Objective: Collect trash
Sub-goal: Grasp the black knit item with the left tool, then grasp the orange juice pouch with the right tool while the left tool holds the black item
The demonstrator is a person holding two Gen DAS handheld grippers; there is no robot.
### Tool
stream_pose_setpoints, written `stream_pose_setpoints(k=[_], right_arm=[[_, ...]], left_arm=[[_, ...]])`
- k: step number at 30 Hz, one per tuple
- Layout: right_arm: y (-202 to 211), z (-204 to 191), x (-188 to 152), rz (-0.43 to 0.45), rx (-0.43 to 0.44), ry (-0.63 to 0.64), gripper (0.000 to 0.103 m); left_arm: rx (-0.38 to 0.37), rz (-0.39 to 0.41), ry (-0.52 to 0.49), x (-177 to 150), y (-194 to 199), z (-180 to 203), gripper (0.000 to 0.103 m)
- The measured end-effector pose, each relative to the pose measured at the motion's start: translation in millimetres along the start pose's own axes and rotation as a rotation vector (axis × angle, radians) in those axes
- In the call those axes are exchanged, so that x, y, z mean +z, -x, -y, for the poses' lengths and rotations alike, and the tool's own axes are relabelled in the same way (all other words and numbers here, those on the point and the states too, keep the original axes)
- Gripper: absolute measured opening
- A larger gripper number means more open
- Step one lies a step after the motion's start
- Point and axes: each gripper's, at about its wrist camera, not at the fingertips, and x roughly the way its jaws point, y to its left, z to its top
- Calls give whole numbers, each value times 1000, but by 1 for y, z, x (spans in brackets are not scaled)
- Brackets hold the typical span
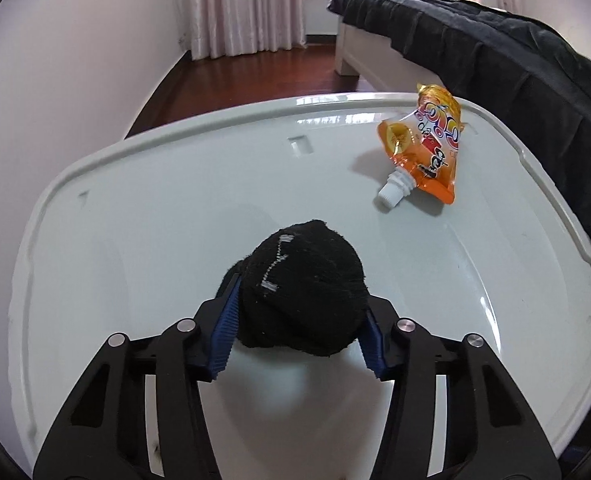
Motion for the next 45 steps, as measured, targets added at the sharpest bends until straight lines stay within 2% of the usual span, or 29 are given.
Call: stream_pose_setpoints(k=[4, 5, 9, 13, 16, 19, 22, 24, 26, 29, 31, 36, 40, 44, 45], right_arm=[[10, -13, 44, 32, 59, 33, 75], [11, -14, 59, 46, 63, 35, 81], [-5, -10, 142, 91, 74, -14, 83], [-58, -7, 237, 89, -12, -126, 85], [-104, 6, 285, 41, -79, -295, 87], [-142, 12, 314, 2, -146, -412, 87], [-171, 8, 329, -28, -236, -444, 87], [-183, -1, 332, -20, -314, -439, 90], [-190, -11, 331, -8, -385, -401, 86], [-193, -27, 321, 30, -492, -305, 52], [-190, -31, 310, 46, -494, -259, 48], [-168, -21, 284, 43, -426, -228, 41], [-138, -18, 253, 59, -293, -188, 40], [-84, -31, 200, 46, -170, -52, 40], [-63, -36, 177, 43, -139, -10, 41]], left_arm=[[-28, -33, 67, -16, 52, -10, 50], [-37, -27, 71, -21, 67, -11, 50], [-32, 59, 43, -38, 118, -8, 51], [-5, 123, 56, -39, 120, -13, 51], [-34, 93, 104, -37, 110, -24, 51], [-61, 81, 152, -38, 111, -36, 51], [-68, 91, 170, -37, 116, -42, 52], [-76, 97, 183, -36, 118, -45, 52], [-89, 99, 196, -35, 120, -47, 53], [-106, 97, 204, -35, 123, -49, 53], [-112, 97, 201, -37, 125, -48, 53], [-86, 109, 193, -44, 129, -49, 53], [-38, 114, 191, -53, 127, -46, 53], [1, 127, 153, -67, 132, -35, 53], [2, 128, 142, -74, 136, -30, 53]])
